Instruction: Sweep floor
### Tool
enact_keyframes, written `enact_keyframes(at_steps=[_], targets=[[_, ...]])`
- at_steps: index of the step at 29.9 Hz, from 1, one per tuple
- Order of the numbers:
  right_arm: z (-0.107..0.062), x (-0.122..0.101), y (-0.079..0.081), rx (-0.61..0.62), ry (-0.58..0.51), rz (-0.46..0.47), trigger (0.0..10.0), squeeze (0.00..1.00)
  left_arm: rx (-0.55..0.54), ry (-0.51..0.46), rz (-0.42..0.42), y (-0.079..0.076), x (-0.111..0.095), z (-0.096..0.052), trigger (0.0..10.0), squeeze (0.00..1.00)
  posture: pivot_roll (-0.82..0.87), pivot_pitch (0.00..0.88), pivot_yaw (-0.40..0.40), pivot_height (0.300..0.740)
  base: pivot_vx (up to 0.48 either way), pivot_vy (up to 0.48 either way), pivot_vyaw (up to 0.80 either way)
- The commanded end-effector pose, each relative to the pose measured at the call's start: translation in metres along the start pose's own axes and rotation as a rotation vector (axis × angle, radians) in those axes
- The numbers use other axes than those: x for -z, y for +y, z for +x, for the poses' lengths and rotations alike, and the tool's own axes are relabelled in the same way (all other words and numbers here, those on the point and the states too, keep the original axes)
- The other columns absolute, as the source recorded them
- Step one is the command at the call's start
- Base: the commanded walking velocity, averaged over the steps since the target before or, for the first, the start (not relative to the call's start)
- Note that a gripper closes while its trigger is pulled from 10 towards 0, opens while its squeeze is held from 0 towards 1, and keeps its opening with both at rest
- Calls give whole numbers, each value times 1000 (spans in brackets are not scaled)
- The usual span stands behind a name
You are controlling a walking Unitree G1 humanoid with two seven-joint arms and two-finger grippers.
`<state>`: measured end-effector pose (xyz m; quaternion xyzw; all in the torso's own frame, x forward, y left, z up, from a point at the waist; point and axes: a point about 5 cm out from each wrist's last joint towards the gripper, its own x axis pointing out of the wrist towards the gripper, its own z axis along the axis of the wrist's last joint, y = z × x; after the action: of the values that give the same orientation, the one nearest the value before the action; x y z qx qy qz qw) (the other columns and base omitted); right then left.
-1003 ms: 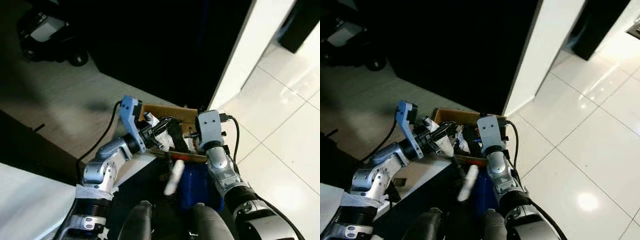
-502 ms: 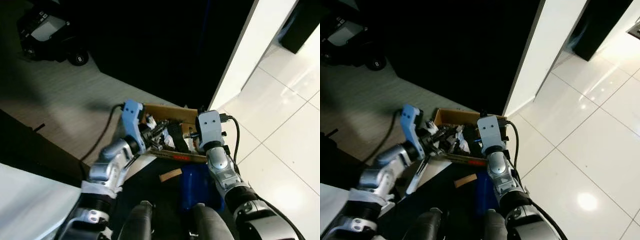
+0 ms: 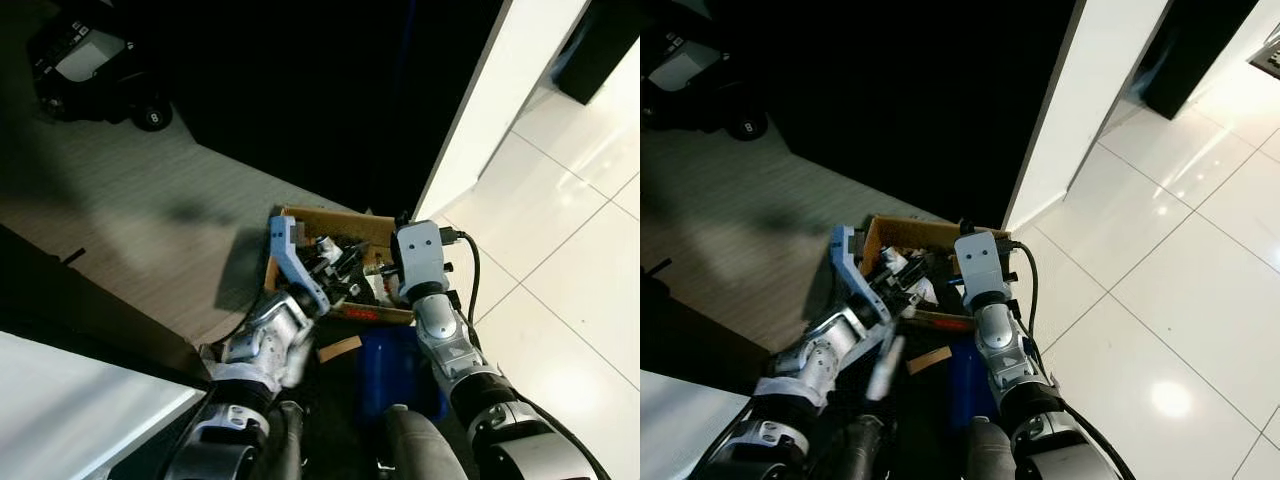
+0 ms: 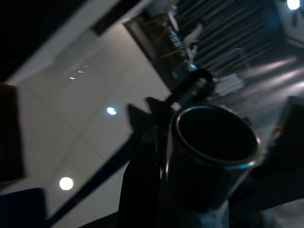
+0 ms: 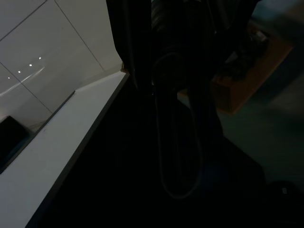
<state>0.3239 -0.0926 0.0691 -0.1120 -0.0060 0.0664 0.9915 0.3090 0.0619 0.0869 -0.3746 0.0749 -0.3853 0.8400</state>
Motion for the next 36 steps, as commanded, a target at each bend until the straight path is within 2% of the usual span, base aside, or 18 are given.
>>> enact_keyframes(at_steps=[1,7,9,10,11,13,15,17,20,21,22,24,26,29,31,32,34,36], targets=[[-12,21,6,-26,104,27,10000,0,103,-19,-114,-17,11,9,10000,0,-94,216,10,740,0,0,0],[-10,19,9,-32,101,30,10000,0,153,28,-226,-30,28,9,10000,0,-83,205,11,740,0,0,0],[-10,19,9,-32,101,30,10000,0,153,28,-226,-30,28,9,10000,0,-83,205,11,740,0,0,0],[-10,18,10,-36,100,32,10000,0,201,46,-280,-41,30,6,10000,0,-76,202,11,740,0,0,0],[-10,18,10,-36,100,32,10000,0,201,46,-280,-41,30,6,10000,0,-76,202,11,740,0,0,0],[-9,19,10,-39,103,31,10000,0,267,49,-306,-56,21,2,10000,0,-70,199,10,740,0,0,0],[-9,19,10,-39,103,31,10000,0,279,53,-300,-58,19,1,10000,0,-70,199,10,740,0,0,0],[-9,19,10,-39,102,32,10000,0,303,62,-245,-62,7,-6,10000,0,-58,197,14,740,0,0,0],[-9,19,10,-36,104,36,10000,0,264,39,-115,-56,-23,-20,10000,0,-48,197,16,740,0,0,0],[-9,19,10,-36,104,36,10000,0,264,39,-115,-56,-23,-20,10000,0,-48,197,16,740,0,0,0],[-9,19,10,-33,104,40,10000,0,209,12,-16,-49,-45,-30,10000,0,-34,197,23,740,0,0,0],[-9,19,10,-33,104,40,10000,0,209,12,-16,-49,-45,-30,10000,0,-34,197,23,740,0,0,0],[-10,20,7,-20,98,51,10000,0,102,-26,153,-41,-87,-54,10000,0,-22,198,28,740,0,0,0],[-10,20,5,-16,96,54,10000,0,72,-27,199,-40,-97,-61,10000,0,-22,198,28,740,0,0,0],[-12,20,1,-12,85,63,10000,0,3,4,315,-38,-112,-78,10000,0,-2,195,31,740,0,0,0],[-12,20,1,-12,85,63,10000,0,3,4,315,-38,-112,-78,10000,0,-2,195,31,740,0,0,0],[-16,18,-6,-22,45,75,10000,0,-94,35,409,-35,-118,-96,10000,0,-2,195,31,740,0,0,0],[-21,14,-13,-33,-2,75,10000,0,-191,21,432,-29,-119,-106,10000,0,13,193,33,740,0,0,0]])
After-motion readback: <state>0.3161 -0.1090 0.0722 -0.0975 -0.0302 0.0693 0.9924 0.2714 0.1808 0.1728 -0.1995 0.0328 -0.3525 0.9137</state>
